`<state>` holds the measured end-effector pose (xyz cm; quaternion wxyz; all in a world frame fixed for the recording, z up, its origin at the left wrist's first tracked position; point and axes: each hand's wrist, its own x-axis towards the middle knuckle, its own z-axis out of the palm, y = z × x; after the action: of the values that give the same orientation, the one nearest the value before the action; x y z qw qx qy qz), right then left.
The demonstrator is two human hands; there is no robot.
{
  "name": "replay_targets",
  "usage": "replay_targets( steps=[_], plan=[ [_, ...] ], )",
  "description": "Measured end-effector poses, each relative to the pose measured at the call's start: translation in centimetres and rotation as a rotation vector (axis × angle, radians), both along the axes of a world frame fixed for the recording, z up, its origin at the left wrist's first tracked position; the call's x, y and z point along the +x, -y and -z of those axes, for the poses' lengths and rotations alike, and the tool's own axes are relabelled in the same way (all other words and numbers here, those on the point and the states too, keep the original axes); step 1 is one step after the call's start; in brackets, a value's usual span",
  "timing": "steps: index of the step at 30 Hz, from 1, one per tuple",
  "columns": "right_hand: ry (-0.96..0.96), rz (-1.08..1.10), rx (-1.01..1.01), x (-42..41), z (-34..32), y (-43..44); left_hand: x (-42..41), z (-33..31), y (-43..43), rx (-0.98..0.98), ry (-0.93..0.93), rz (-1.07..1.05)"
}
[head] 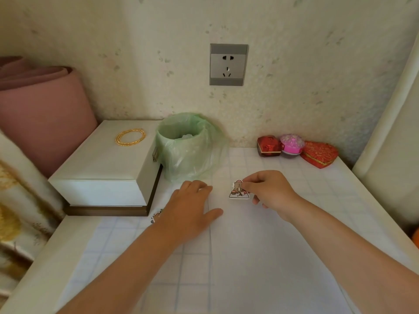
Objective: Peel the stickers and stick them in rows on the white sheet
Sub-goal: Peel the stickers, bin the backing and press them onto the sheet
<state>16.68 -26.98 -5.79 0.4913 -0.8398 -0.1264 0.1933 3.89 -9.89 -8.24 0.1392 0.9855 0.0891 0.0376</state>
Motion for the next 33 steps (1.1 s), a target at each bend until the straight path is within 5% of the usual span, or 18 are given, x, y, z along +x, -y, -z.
replay_targets(
  steps=[8, 33],
  plan=[
    [-0.002, -0.098, -0.009, -0.9, 0.6, -2.1, -1.1, -0.7, -0.8, -0.006, -0.122, 0.076],
    [0.330, -0.159, -0.257, -1.2, 3.1, -4.0, -0.7, -0.3, -0.6, -0.126, -0.099, 0.063]
  ],
)
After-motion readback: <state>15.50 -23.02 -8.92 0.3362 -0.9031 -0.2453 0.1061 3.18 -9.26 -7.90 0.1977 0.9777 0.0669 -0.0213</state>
